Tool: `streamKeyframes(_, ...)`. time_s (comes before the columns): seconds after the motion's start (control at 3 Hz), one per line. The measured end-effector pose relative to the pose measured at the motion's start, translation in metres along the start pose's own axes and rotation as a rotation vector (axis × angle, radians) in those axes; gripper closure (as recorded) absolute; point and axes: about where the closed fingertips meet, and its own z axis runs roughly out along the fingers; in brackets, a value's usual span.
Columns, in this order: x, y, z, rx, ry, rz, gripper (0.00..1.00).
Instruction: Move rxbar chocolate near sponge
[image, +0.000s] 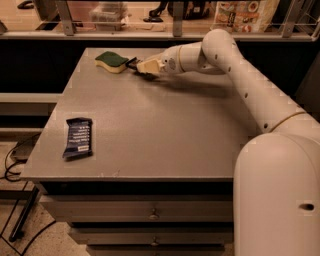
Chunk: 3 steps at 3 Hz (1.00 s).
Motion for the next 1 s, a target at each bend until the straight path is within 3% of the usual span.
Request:
streamKeyframes(0.33,0.0057,0.0071,0.0104,-0.021,-0.003,0.023,0.05)
streamKeyframes(1.0,0.0062,0.0084,0.0128,-0.025,-0.002,0.023,0.0)
